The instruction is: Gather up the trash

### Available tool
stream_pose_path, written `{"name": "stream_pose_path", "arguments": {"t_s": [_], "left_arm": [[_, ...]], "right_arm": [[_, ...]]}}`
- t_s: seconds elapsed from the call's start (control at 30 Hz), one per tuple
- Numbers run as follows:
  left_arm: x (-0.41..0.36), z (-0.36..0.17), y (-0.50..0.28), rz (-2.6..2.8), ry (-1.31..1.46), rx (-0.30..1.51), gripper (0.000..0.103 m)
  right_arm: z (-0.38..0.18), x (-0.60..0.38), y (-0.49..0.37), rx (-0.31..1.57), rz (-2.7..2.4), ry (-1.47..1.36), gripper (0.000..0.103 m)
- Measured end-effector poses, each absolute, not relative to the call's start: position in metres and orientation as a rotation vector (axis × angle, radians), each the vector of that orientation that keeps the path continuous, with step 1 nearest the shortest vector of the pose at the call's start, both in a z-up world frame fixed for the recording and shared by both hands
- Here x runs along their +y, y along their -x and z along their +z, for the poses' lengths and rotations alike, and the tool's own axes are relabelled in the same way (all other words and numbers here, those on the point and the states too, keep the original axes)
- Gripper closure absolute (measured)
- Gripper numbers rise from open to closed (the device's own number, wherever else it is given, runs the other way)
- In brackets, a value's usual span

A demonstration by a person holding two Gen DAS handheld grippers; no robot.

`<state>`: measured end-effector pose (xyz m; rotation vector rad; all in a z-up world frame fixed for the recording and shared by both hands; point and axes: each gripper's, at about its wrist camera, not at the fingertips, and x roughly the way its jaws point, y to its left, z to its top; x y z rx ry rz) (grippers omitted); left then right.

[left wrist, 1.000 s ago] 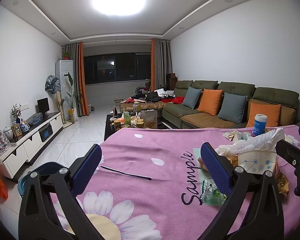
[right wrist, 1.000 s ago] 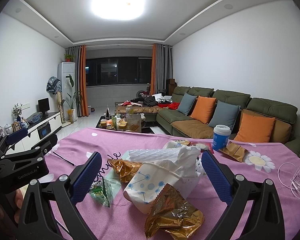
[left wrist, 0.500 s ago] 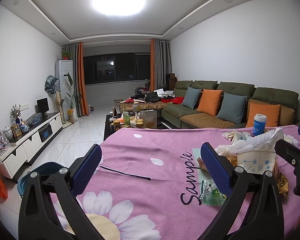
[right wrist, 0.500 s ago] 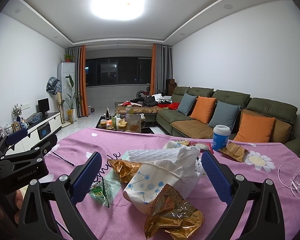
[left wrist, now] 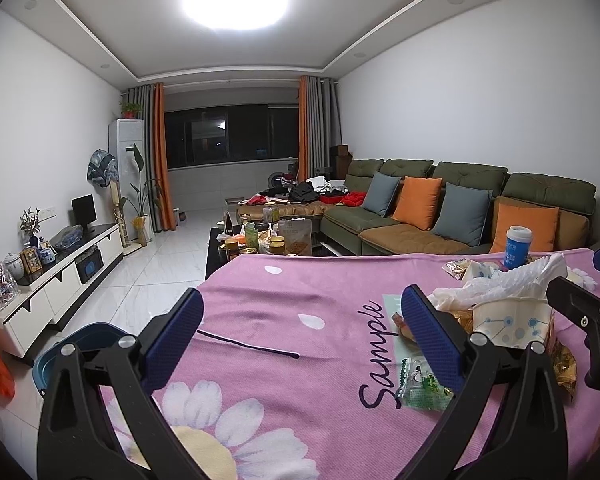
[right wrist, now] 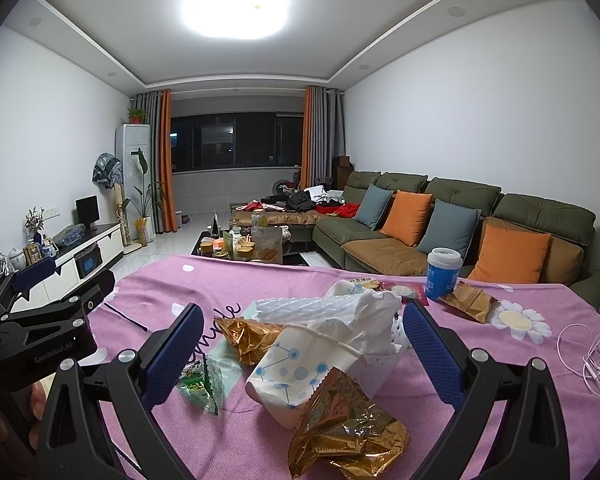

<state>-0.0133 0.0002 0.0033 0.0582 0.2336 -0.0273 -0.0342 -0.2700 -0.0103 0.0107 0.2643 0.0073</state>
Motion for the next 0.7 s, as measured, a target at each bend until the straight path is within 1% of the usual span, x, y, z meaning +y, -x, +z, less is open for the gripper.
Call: {"name": "stream_pose_path", "arguments": {"t_s": [0.3,0.7], "left_arm": [[0.0,-0.003,0.008,-0.057,-0.059,0.264,0.006],[-0.018,-0.024,-0.009,-0.253,-0.088,0.423,0.006]], "right_arm": [[-0.013,-0.27,0.032,0.274,0.003,-0.012,0.007],[-0.018,-0.291,0.012,0.364,0.009,-0.078,0.007]]}}
